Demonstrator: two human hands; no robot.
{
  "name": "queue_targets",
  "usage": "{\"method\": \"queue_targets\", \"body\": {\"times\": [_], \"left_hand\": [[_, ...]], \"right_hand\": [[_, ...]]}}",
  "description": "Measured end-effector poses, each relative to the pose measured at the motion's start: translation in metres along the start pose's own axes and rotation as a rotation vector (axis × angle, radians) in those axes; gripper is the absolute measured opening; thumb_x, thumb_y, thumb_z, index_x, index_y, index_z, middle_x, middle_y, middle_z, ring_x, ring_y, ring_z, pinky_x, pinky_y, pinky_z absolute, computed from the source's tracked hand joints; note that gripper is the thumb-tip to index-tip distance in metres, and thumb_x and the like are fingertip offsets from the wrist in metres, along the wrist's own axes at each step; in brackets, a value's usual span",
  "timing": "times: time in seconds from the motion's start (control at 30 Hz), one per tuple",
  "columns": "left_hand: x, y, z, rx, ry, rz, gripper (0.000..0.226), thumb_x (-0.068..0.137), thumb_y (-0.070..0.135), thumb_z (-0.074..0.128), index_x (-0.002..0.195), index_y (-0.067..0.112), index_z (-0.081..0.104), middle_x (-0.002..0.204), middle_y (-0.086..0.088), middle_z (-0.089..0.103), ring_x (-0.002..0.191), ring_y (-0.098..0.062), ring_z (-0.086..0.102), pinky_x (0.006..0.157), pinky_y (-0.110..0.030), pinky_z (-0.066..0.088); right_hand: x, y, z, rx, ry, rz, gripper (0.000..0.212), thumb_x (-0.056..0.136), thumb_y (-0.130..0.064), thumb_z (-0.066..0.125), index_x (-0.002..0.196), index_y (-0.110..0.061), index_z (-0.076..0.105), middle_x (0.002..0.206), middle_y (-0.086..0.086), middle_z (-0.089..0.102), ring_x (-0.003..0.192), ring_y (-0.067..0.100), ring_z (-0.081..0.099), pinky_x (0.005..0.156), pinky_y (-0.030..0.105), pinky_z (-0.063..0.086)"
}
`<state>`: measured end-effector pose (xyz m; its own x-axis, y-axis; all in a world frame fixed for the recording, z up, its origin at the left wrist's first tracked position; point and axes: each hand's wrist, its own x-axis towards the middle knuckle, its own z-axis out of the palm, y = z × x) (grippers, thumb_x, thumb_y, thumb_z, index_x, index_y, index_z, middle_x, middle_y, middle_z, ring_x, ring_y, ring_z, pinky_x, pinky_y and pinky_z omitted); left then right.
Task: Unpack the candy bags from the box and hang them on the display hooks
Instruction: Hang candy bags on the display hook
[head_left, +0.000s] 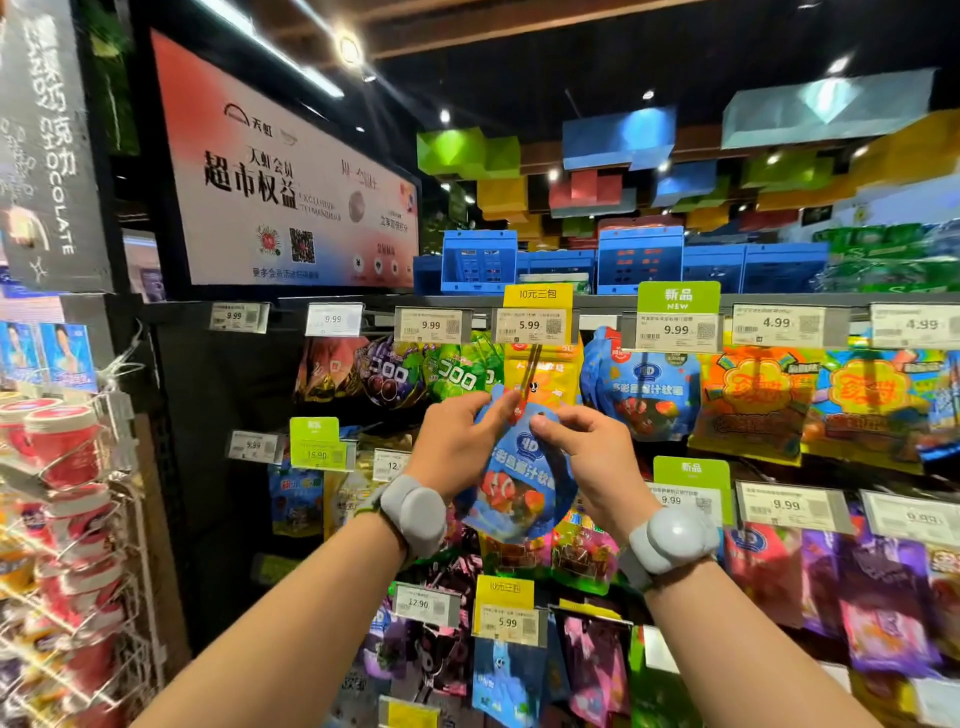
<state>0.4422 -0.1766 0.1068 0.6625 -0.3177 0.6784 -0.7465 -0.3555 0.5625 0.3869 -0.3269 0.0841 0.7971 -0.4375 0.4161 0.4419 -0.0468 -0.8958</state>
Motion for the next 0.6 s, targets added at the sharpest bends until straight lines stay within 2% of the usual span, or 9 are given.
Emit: {"method": "queue_targets", "body": {"times": [0.07,0.13,0.2,0.3,0.37,0.4,0.47,0.5,0.6], "left_hand": [[-0.005,-0.004,0.003,0.014,0.019,0.006,0.052,0.096,0.043,0.054,0.053,0.018,0.036,0.046,0.005,0.037,0.046,-0.009,0.033,0.051,-0.03,0.025],[-0.009,-0.006,0.003,0.006,0.027,0.02,0.052,0.097,0.037,0.055,0.054,0.016,0.035,0.047,0.005,0.034,0.046,-0.01,0.031,0.051,-0.031,0.023],[-0.01,-0.005,0.004,-0.053,0.043,0.006,0.05,0.098,0.034,0.055,0.055,0.015,0.038,0.048,0.005,0.037,0.046,-0.01,0.033,0.05,-0.028,0.024],[-0.012,0.0,0.004,-0.164,0.058,-0.008,0.049,0.099,0.036,0.052,0.064,0.003,0.048,0.053,-0.006,0.048,0.05,-0.019,0.041,0.05,-0.033,0.03],[-0.012,0.005,0.006,-0.225,0.051,-0.007,0.047,0.1,0.035,0.05,0.071,-0.001,0.055,0.061,-0.016,0.058,0.056,-0.031,0.05,0.052,-0.039,0.034],[-0.013,0.008,0.008,-0.237,0.046,-0.003,0.046,0.1,0.034,0.05,0.072,-0.001,0.055,0.063,-0.017,0.059,0.058,-0.031,0.051,0.052,-0.038,0.035],[-0.013,0.013,0.012,-0.24,0.036,0.005,0.047,0.1,0.034,0.051,0.069,-0.001,0.051,0.065,-0.02,0.057,0.057,-0.028,0.049,0.053,-0.04,0.036],[-0.013,0.016,0.015,-0.243,0.023,0.003,0.048,0.1,0.034,0.051,0.068,-0.001,0.049,0.065,-0.022,0.056,0.056,-0.027,0.049,0.053,-0.041,0.037],[-0.009,0.02,0.024,-0.231,-0.013,0.0,0.052,0.099,0.036,0.053,0.064,-0.002,0.043,0.059,-0.021,0.049,0.053,-0.024,0.043,0.052,-0.04,0.034]], "right_hand": [[-0.002,0.0,-0.002,-0.024,-0.011,-0.005,0.013,0.082,-0.008,0.078,0.079,0.002,0.07,0.085,0.021,0.069,0.081,0.035,0.07,0.077,0.048,0.058],[-0.004,-0.003,-0.005,-0.013,-0.022,0.001,0.011,0.081,-0.006,0.078,0.078,-0.001,0.068,0.078,0.011,0.069,0.074,0.026,0.069,0.068,0.039,0.058],[-0.005,-0.004,-0.009,0.048,-0.011,0.039,0.012,0.081,-0.003,0.077,0.085,-0.003,0.066,0.087,0.009,0.069,0.073,0.021,0.07,0.062,0.032,0.056],[-0.008,-0.003,-0.017,0.181,-0.046,0.124,0.032,0.075,-0.015,0.084,0.091,0.001,0.06,0.091,0.02,0.063,0.081,0.032,0.067,0.069,0.045,0.057],[-0.011,0.002,-0.022,0.168,-0.107,0.169,0.047,0.069,-0.03,0.09,0.096,-0.008,0.058,0.09,0.02,0.051,0.083,0.034,0.058,0.072,0.051,0.05],[-0.014,0.002,-0.024,0.164,-0.119,0.163,0.043,0.074,-0.03,0.087,0.098,-0.01,0.057,0.089,0.023,0.051,0.083,0.034,0.06,0.072,0.049,0.051],[-0.017,0.003,-0.03,0.195,-0.116,0.135,0.026,0.088,-0.016,0.074,0.1,0.0,0.058,0.098,0.027,0.068,0.088,0.036,0.071,0.074,0.047,0.059],[-0.018,0.003,-0.034,0.208,-0.104,0.127,0.024,0.091,-0.013,0.069,0.105,0.005,0.06,0.103,0.022,0.072,0.093,0.035,0.072,0.076,0.047,0.06],[-0.022,-0.002,-0.046,0.202,-0.047,0.068,0.023,0.092,-0.009,0.066,0.112,0.003,0.063,0.105,0.02,0.074,0.095,0.036,0.072,0.074,0.044,0.061]]}}
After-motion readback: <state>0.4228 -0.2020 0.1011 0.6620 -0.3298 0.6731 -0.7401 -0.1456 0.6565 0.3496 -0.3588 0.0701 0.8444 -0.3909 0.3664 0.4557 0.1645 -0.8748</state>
